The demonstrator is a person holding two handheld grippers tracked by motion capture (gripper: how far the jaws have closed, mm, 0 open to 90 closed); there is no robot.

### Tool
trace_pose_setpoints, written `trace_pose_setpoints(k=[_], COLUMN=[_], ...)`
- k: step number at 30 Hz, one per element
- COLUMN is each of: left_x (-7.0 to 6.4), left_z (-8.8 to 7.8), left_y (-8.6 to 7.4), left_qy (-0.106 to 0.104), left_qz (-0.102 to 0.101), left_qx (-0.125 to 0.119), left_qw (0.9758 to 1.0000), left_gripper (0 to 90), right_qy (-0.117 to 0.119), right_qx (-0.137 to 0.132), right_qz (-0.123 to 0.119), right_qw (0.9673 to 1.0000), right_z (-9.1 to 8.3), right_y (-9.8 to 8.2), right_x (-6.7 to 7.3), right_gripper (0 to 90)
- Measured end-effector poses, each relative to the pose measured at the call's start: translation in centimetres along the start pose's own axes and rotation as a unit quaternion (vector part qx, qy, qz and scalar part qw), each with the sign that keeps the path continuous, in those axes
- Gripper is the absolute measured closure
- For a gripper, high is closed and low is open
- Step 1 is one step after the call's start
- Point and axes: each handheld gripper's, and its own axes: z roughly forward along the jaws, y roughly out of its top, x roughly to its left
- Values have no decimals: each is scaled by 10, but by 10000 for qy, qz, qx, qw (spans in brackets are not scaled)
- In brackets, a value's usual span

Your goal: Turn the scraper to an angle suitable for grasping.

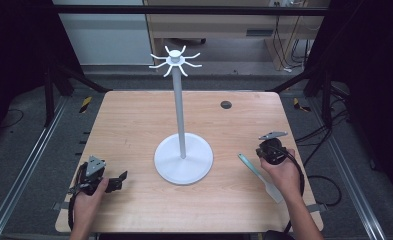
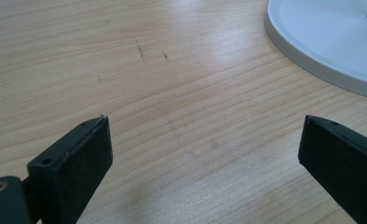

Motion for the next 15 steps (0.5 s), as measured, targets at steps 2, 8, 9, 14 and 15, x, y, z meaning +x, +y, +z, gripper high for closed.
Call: trace_pose_setpoints(k=[2, 8, 9, 14, 15], left_x=[-1, -3, -3, -3, -3], left_z=[1, 1, 1, 1, 2], left_y=[0, 1, 1, 1, 1], left_qy=[-3, -26, -24, -10, -8], left_qz=[-9, 43, 46, 54, 53], left_qx=[-13, 6, 7, 9, 11], left_qw=[10000, 10000, 10000, 10000, 10000], left_gripper=[25, 26, 26, 27, 27], right_qy=[51, 160, 186, 284, 305], right_qx=[54, 144, 184, 271, 288], right_qz=[-95, -223, -238, -315, -342], right_qw=[9999, 9995, 9994, 9987, 9985], right_z=[2, 8, 8, 12, 12], right_y=[1, 4, 4, 5, 5], right_x=[2, 6, 7, 9, 10], right_gripper=[900, 900, 900, 900, 900])
